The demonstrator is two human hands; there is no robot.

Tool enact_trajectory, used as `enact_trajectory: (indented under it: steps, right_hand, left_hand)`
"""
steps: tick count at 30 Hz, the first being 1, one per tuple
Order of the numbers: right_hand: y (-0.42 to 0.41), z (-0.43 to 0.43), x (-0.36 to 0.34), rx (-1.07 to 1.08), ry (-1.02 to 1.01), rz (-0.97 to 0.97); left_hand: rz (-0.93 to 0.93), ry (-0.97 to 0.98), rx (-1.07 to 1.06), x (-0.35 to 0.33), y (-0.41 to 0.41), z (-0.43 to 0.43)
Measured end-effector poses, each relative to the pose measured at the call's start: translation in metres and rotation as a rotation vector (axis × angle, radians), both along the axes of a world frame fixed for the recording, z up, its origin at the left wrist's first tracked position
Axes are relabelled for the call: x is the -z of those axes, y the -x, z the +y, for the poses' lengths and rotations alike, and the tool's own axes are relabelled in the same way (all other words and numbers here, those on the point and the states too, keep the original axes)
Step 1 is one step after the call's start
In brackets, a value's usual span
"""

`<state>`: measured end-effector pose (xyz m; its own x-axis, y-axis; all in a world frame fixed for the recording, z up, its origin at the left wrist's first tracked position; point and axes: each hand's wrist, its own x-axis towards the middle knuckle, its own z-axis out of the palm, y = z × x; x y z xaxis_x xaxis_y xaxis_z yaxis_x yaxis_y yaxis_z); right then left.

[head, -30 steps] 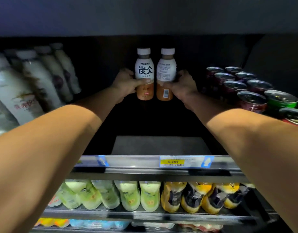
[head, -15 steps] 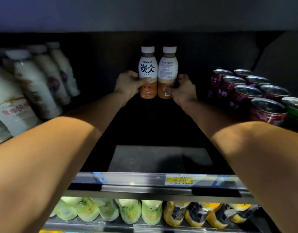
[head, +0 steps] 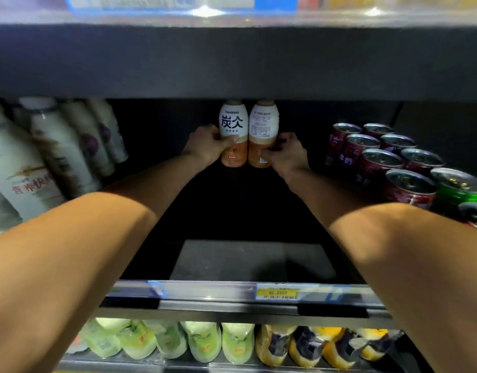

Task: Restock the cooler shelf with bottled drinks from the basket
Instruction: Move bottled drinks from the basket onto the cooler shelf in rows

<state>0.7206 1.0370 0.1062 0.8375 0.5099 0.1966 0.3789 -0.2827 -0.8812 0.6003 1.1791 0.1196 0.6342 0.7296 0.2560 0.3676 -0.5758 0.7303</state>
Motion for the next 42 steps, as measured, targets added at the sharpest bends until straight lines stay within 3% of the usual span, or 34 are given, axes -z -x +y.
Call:
enact_trajectory:
  steps: [6,10,13,16,19,23,29,42]
  right_hand:
    - [0.015,-0.016,-0.025,0.013,0.297,-0.081]
    - [0.052,-0.055,-0.05,-0.054,0.536,-0.34]
    - [0.081,-0.099,-0.057,-0.097,0.719,-0.622]
    - [0.108,-0.141,-0.067,-0.079,0.852,-0.717]
    - [0.134,-0.187,-0.079,-0.025,0.727,-0.876]
    - [0.165,-0.266,-0.082,-0.049,0.783,-0.82]
    - [0.218,-0.384,-0.071,0.301,0.957,-0.604]
    - [0.264,-0.612,0.005,0.851,1.169,-0.109]
  left_hand:
    - [0.3,-0.274,0.012,-0.02,0.012,-0.041]
    - [0.601,-0.601,0.151,-0.026,0.03,-0.083]
    - [0.617,-0.814,0.231,-0.036,0.047,-0.121]
    - [0.675,-0.964,0.283,-0.05,0.065,-0.157]
    - [0.661,-1.005,0.361,-0.062,0.086,-0.202]
    - [0.538,-1.096,0.476,-0.075,0.115,-0.265]
    - [0.177,-1.097,0.753,-0.061,0.125,-0.352]
    - [0.065,-1.029,1.387,0.017,0.069,-0.606]
